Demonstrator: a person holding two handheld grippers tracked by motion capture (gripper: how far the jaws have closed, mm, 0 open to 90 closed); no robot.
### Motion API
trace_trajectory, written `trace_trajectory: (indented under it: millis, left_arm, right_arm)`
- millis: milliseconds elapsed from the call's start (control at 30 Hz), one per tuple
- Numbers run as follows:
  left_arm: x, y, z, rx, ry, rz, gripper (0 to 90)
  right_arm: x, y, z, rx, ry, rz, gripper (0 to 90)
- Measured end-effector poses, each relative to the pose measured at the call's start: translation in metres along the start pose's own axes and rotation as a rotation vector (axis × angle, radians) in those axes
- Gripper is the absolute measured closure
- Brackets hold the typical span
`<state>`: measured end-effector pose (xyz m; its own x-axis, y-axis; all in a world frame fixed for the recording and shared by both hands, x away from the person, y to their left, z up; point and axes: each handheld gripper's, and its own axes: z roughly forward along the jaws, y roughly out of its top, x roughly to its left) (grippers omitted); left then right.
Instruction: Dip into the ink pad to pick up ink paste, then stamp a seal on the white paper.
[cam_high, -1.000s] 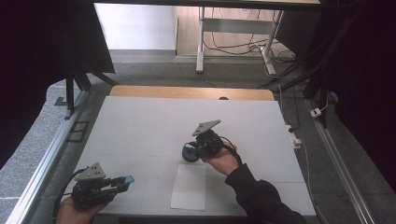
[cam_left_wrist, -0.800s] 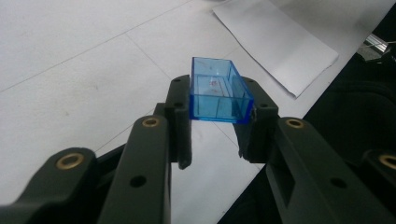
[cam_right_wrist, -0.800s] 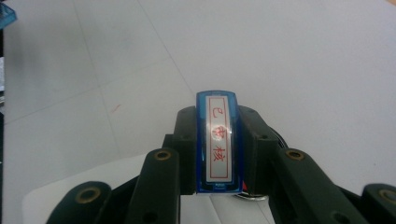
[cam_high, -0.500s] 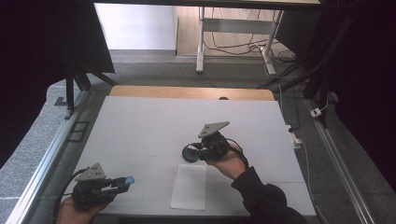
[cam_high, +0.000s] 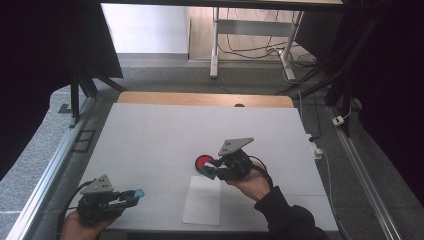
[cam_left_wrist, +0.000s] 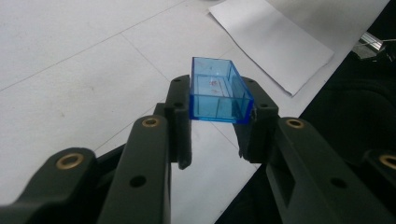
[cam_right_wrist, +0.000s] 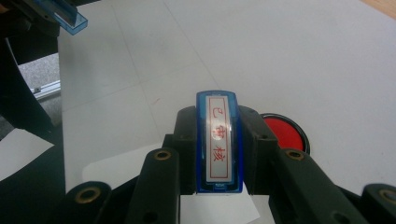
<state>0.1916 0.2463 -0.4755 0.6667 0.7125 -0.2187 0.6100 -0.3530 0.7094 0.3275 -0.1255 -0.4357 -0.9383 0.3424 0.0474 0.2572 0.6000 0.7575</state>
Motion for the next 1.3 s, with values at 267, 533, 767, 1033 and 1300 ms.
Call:
trace_trajectory:
  millis: [267, 533, 767, 1033, 1300]
  left_arm:
    - [0.0, 0.0, 0.0, -0.003, -0.006, -0.004, 68.6]
    - [0.0, 0.0, 0.0, -0.002, -0.006, -0.001, 68.6]
    - [0.0, 0.0, 0.0, -0.001, -0.008, -0.002, 68.6]
    - [0.0, 0.0, 0.0, -0.002, -0.009, -0.002, 68.6]
    - [0.0, 0.0, 0.0, -0.002, -0.009, 0.003, 68.6]
  right_arm:
    - [0.012, -0.006, -0.007, -0.009, 0.012, 0.003, 71.4]
    - [0.02, -0.01, -0.008, -0.002, 0.029, -0.004, 71.4]
    - [0.021, -0.013, -0.006, 0.01, 0.033, -0.001, 71.4]
    - [0.024, -0.017, 0.002, 0.042, 0.031, -0.006, 71.4]
    - [0.025, -0.022, 0.013, 0.082, 0.028, -0.035, 71.4]
